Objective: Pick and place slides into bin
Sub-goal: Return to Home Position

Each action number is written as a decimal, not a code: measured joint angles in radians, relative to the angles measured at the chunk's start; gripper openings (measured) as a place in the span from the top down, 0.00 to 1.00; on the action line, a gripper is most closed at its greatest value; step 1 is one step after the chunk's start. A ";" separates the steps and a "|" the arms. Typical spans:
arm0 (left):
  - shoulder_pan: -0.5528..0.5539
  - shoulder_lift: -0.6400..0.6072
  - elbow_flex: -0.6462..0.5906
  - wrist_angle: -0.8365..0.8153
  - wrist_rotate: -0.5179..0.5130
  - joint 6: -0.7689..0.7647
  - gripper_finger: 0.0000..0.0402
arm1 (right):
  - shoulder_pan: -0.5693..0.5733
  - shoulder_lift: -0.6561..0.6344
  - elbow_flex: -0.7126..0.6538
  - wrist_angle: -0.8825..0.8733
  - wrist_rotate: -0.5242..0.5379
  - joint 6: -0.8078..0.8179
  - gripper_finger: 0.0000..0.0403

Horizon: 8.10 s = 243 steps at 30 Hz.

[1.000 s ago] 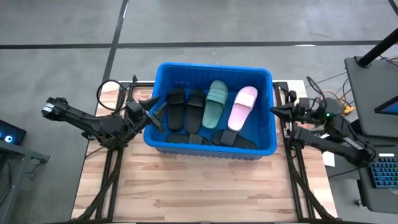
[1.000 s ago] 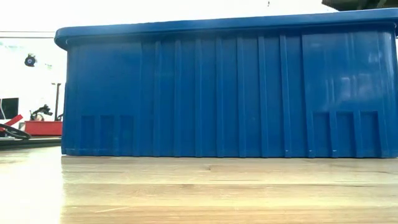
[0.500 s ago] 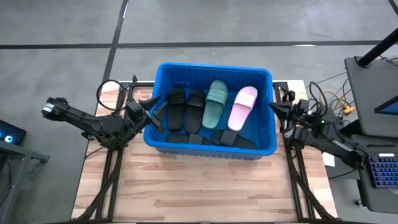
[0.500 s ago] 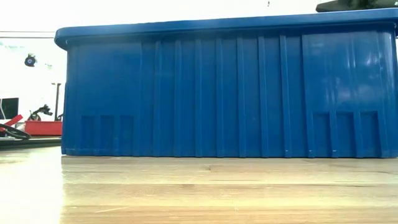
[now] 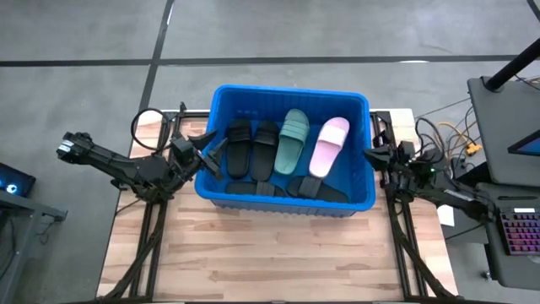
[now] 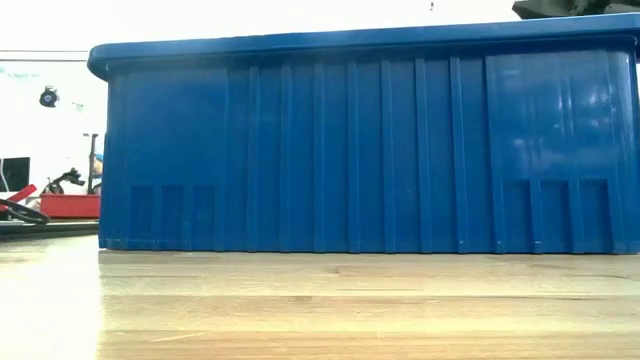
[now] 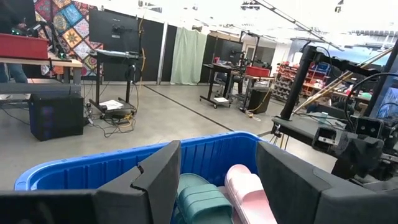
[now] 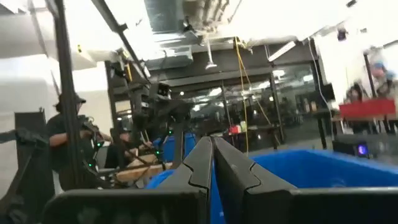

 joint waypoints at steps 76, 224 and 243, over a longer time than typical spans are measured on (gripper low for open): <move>0.300 -0.830 -0.779 -0.007 0.994 -0.048 1.00 | 0.150 0.035 -0.135 0.105 0.078 -0.021 0.98; 0.300 -0.912 -0.853 -0.001 1.073 0.080 1.00 | 0.149 0.088 -0.137 0.130 0.062 -0.168 0.98; 0.300 -0.911 -0.853 -0.002 1.073 0.079 1.00 | 0.149 0.088 -0.137 0.129 0.062 -0.168 0.98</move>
